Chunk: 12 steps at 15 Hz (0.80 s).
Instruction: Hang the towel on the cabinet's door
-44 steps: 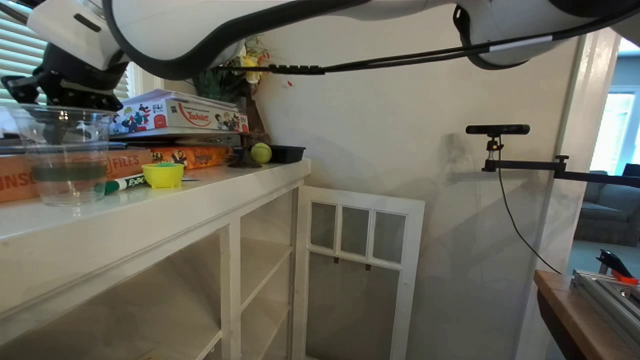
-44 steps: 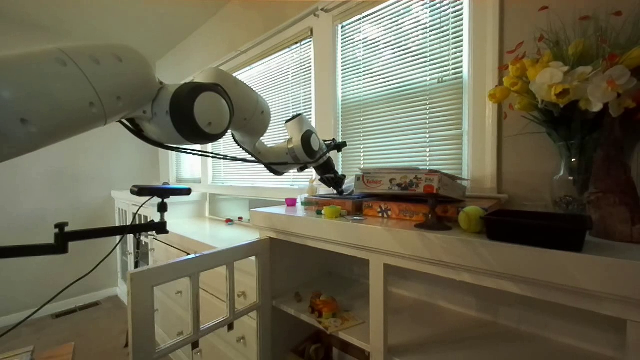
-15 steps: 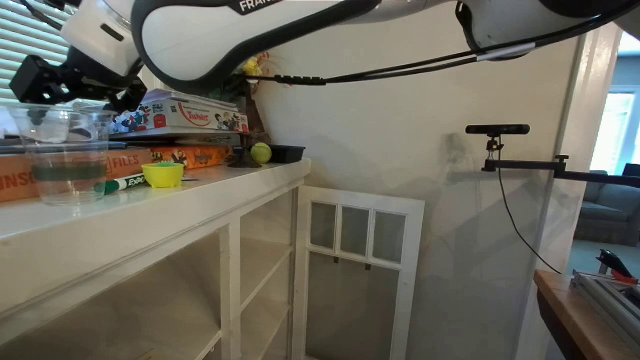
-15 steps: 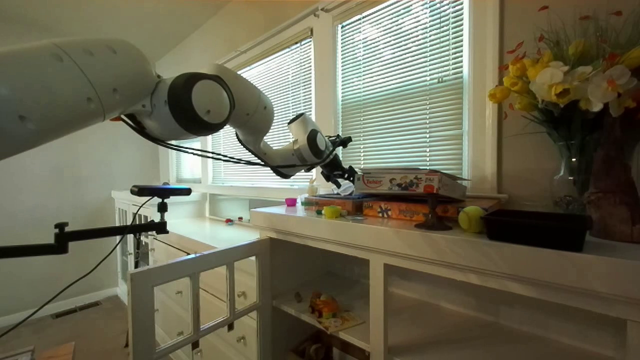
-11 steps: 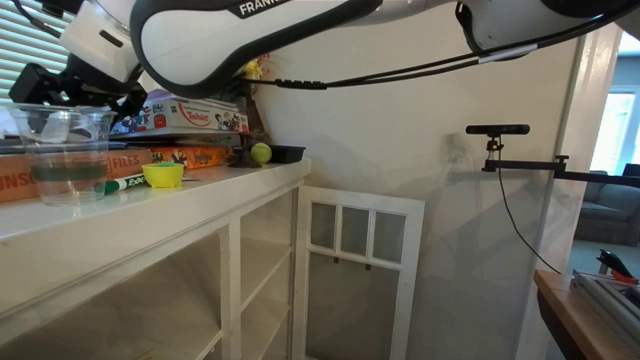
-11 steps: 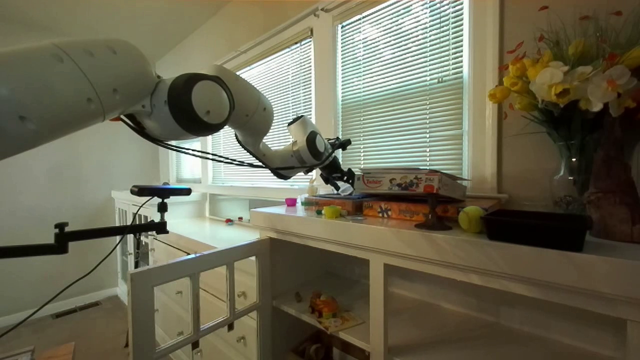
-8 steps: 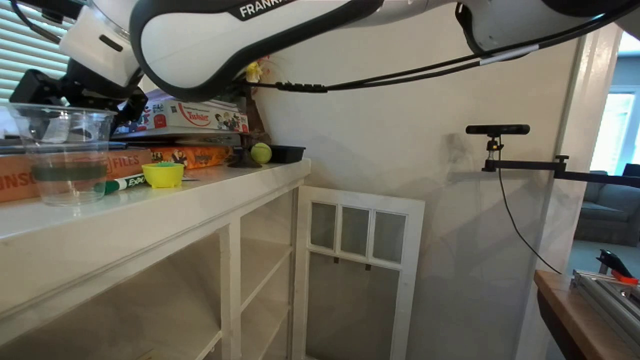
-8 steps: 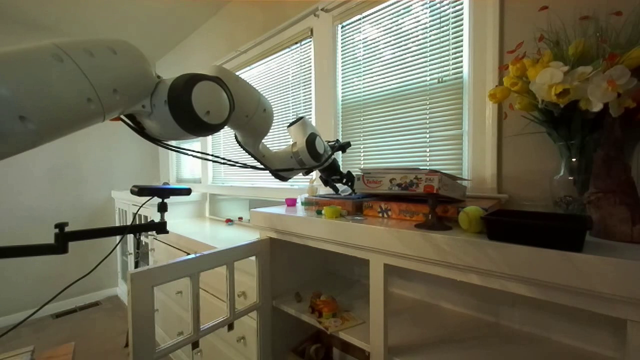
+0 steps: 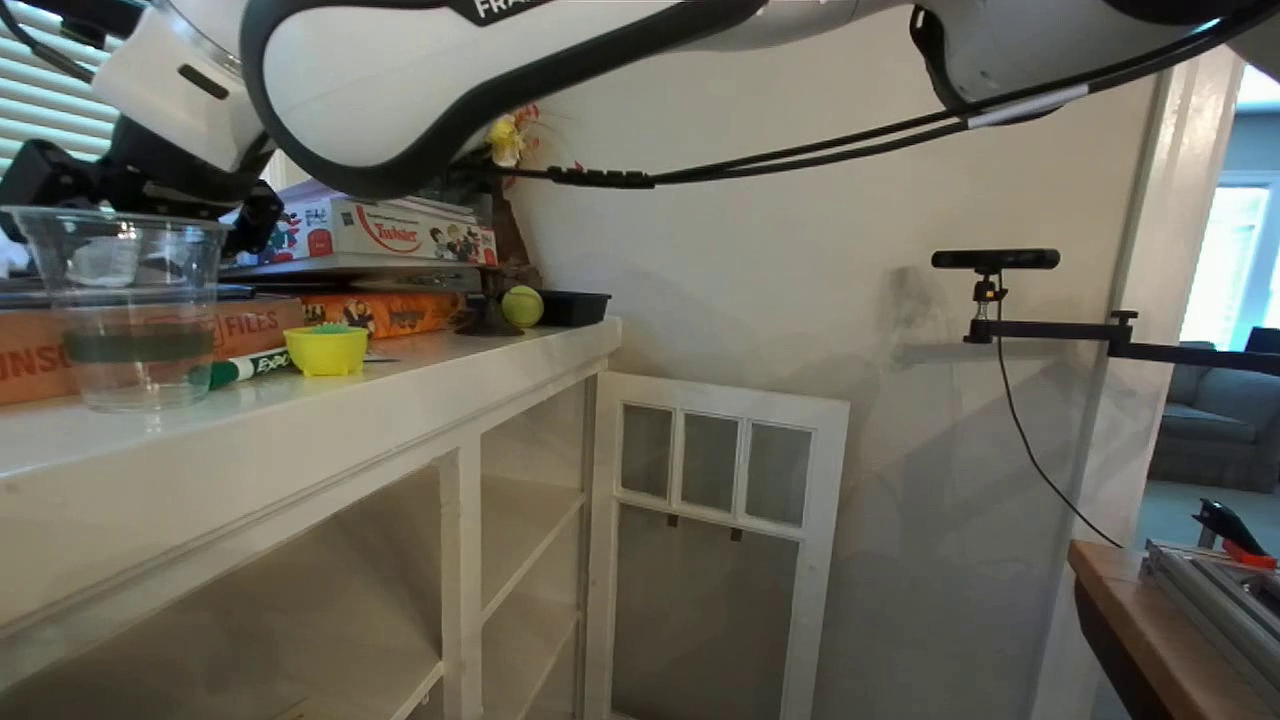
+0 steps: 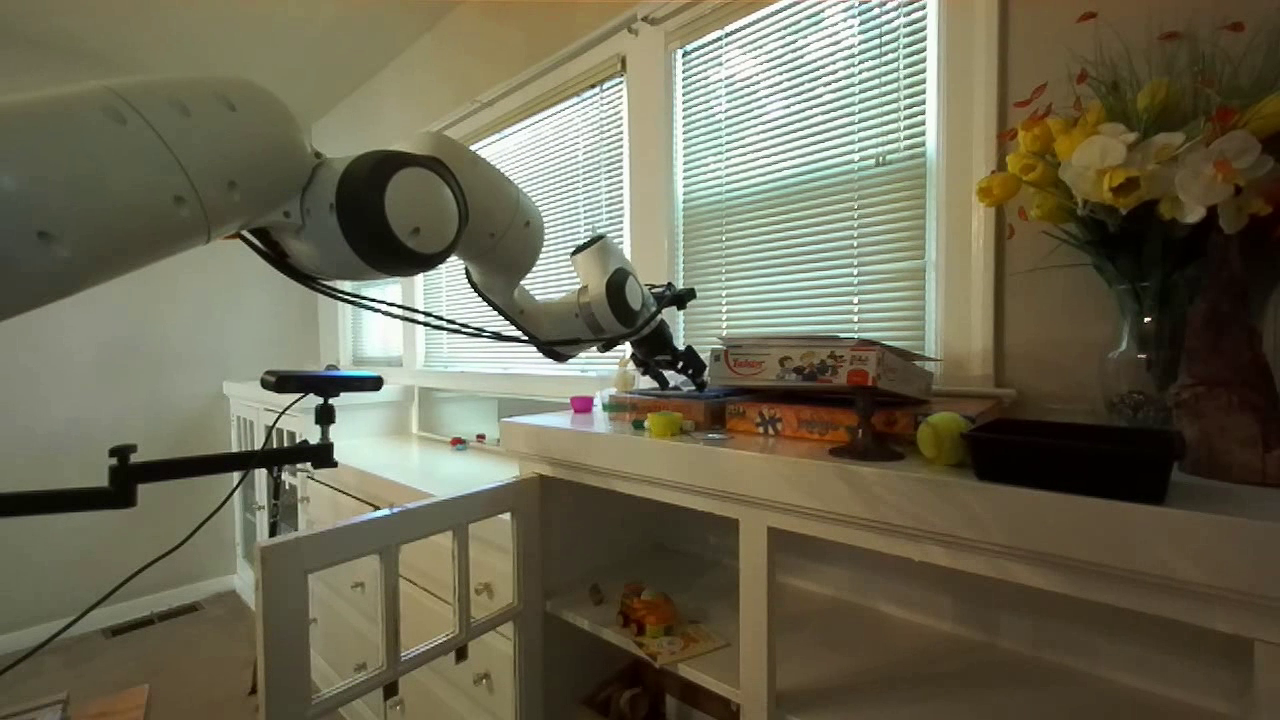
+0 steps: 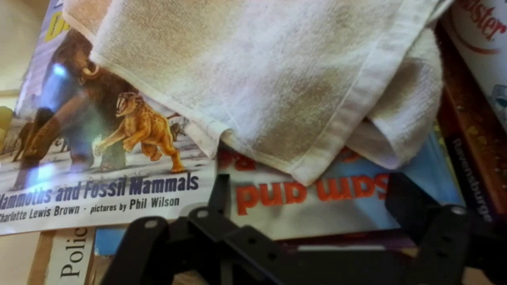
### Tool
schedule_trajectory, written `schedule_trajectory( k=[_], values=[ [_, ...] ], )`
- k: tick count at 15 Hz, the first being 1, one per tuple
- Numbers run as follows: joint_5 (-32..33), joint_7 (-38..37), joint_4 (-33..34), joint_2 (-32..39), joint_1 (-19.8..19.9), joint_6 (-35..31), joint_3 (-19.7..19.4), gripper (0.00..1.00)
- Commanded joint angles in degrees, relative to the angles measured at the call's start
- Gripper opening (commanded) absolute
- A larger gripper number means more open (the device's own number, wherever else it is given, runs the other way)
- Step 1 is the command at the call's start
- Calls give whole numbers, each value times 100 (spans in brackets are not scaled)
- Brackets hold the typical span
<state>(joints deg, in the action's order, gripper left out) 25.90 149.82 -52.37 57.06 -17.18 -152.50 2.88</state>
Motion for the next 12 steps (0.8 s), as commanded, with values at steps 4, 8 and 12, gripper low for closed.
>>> schedule_trajectory(
  k=[4, 8, 12],
  values=[
    [19, 561, 97, 127, 122, -140, 385, 100],
    [135, 812, 208, 226, 100, -310, 304, 100],
    [550, 800, 122, 222, 197, -463, 487, 100]
  ],
)
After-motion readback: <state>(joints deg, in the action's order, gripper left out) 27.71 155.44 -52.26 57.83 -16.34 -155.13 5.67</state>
